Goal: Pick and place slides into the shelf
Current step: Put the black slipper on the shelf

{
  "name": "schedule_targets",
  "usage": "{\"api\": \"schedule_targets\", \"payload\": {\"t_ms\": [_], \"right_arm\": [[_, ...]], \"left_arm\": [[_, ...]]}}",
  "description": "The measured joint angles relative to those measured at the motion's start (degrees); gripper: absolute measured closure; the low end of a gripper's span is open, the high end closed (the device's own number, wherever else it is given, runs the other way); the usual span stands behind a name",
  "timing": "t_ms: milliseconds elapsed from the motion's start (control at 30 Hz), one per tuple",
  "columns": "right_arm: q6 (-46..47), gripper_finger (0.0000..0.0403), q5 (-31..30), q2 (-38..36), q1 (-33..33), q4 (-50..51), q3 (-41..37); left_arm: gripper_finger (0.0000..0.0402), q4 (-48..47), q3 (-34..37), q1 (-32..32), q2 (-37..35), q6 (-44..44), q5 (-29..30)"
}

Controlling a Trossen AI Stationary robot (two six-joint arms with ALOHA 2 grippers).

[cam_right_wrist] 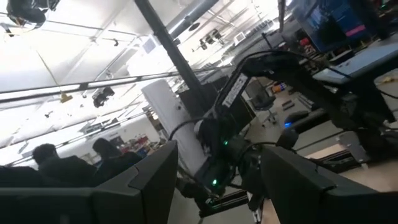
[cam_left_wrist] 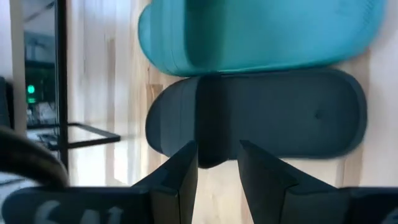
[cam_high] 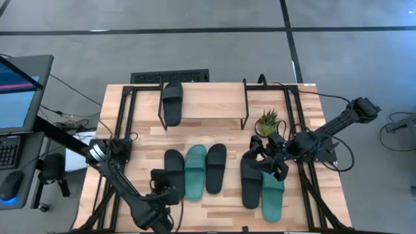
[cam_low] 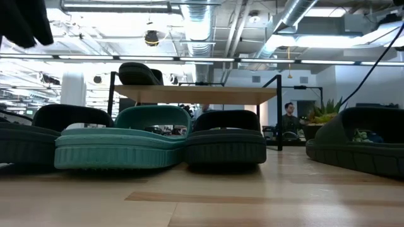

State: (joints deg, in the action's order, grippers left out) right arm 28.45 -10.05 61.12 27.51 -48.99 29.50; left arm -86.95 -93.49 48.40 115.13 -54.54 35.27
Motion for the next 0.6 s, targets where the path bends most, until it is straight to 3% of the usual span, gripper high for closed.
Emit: {"api": "schedule_targets", "payload": {"t_ms": [267, 500, 600], "right_arm": [[-0.35, 0.0188, -0.42, -0.02, 0.70, -1.12, 0.00], [-0.46, 0.0188, 5.30, 0.00, 4.74, -0.62, 0.00], [-0.49, 0.0188, 4.76, -0.02, 7.39, -0.81, 0.00]], "left_arm": [[0.0297, 0.80, 0.02, -0.38, 1.10, -8.45, 3.58], [0.0297, 7.71, -0.25, -0.34, 6.13, -9.81, 0.50], [0.0297, 5.00, -2.48, -0.42, 8.19, -9.84, -2.31]]}}
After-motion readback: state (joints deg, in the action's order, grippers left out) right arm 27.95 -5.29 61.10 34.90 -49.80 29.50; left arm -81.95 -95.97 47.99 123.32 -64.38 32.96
